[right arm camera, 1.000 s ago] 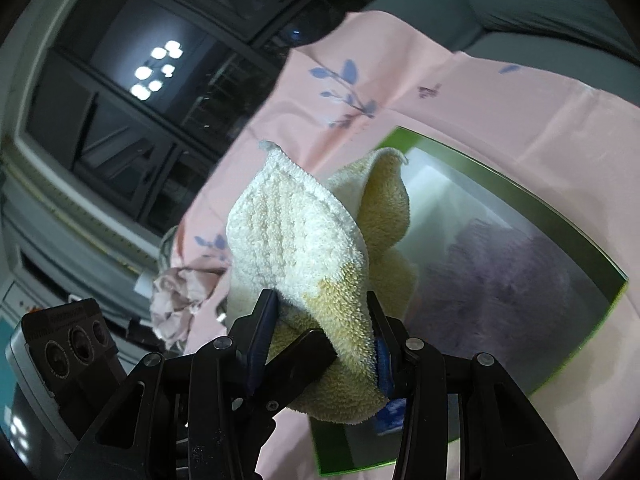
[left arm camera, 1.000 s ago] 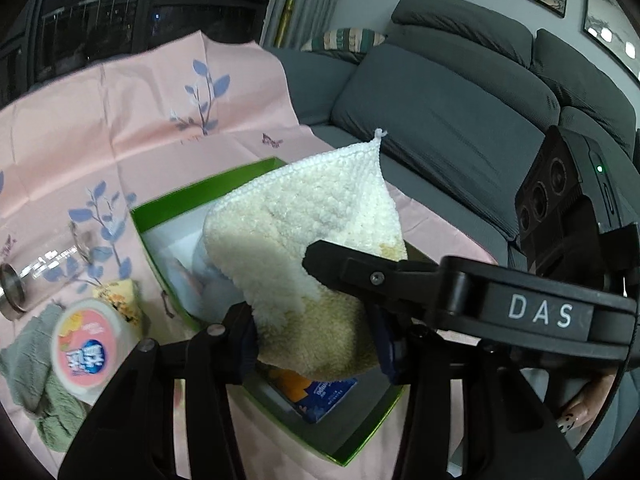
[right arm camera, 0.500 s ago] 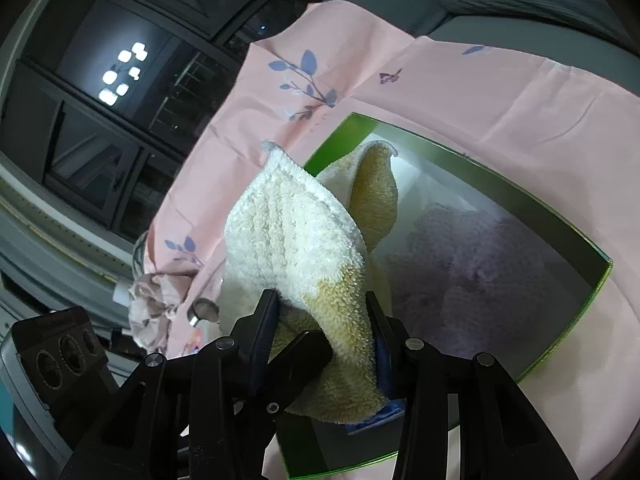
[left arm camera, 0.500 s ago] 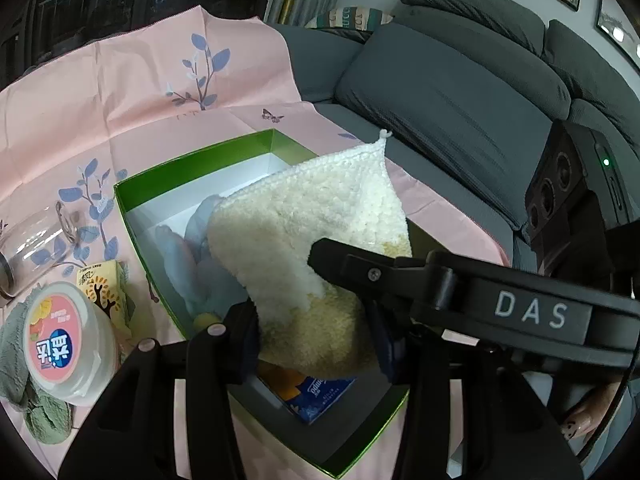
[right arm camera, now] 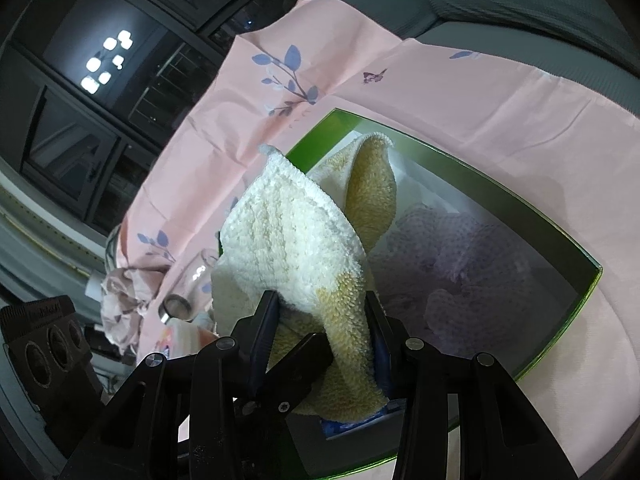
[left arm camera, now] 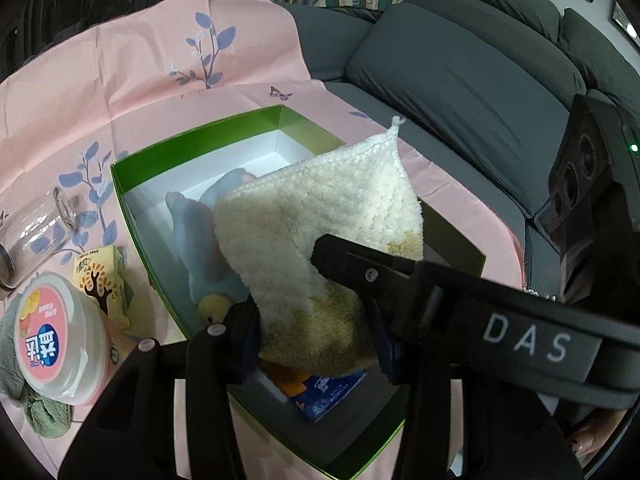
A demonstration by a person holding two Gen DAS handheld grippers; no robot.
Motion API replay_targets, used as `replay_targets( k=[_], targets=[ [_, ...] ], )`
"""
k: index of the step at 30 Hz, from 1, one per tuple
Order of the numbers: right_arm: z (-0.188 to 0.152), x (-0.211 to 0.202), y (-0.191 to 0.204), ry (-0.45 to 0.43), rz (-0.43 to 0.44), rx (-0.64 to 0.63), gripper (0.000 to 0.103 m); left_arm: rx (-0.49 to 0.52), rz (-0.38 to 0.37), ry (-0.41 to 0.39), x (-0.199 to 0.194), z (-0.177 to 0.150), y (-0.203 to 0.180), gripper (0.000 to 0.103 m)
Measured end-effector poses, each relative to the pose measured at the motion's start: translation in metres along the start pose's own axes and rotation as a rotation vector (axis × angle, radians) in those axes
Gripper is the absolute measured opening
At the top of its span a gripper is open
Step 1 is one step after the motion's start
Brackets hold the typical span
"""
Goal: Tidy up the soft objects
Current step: 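Carry the knit towel with the right gripper over the green box and lower, then open the right gripper to release the towel into the box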
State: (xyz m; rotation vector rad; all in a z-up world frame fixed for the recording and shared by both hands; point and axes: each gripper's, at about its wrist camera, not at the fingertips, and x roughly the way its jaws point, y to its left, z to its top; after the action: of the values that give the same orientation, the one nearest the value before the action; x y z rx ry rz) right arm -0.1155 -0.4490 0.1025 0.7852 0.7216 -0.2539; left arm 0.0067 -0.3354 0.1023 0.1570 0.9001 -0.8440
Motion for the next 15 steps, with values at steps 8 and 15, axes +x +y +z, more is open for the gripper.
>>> replay_targets(
  k=[8,15],
  targets=[
    [0.000,0.002,0.000,-0.001,-0.032,-0.004,0.045,-0.014,0.004,0.050,0.009,0.003,0.002,0.046],
    [0.000,0.004,0.001,0.001,-0.055,-0.009,0.045,-0.034,0.008,0.087,0.016,0.005,0.004,0.046]
  ],
)
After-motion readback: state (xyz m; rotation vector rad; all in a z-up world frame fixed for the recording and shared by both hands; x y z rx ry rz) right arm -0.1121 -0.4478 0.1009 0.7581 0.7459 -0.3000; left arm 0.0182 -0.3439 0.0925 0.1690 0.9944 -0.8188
